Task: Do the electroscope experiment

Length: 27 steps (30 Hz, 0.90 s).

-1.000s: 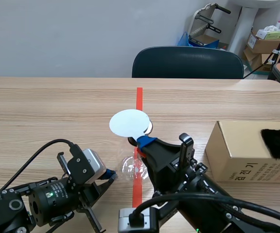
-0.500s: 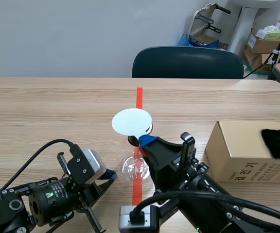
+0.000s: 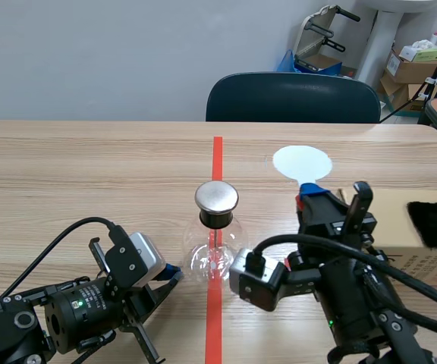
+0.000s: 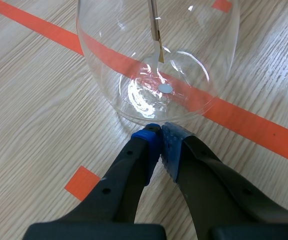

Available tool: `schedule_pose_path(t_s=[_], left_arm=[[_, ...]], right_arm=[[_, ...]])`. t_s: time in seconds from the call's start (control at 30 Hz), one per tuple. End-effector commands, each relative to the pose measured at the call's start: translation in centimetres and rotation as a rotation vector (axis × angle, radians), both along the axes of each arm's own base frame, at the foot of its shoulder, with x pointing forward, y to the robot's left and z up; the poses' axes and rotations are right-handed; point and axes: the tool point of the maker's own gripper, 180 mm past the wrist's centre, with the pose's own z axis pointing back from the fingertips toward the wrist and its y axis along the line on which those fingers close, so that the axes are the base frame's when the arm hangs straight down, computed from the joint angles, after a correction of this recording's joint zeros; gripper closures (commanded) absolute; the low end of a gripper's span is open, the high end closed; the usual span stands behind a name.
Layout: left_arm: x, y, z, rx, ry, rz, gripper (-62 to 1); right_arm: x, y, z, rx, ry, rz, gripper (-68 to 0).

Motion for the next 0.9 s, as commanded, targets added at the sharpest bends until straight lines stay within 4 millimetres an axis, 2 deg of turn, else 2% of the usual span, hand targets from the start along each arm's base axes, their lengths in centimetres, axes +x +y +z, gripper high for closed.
schedule_pose_path(t_s=[0.0,0.23,0.87], left_arm=[[0.3,-0.6,0.8,-0.029,-0.020,0.001,-3.4],[0.3,-0.6,0.8,-0.029,-0.020,0.001,-3.4],[0.3,-0.6,0.8,-0.029,-0.020,0.001,-3.4]], right_arm=[[0.4,-0.7,0.9,0.009,-0.033,-0.041,-1.7],[0.6,-3.0,1.0,0.016,-0.040,-0.169,-1.7],[0.6,-3.2,1.0,0.016,-0.041,-0.176,-1.7]])
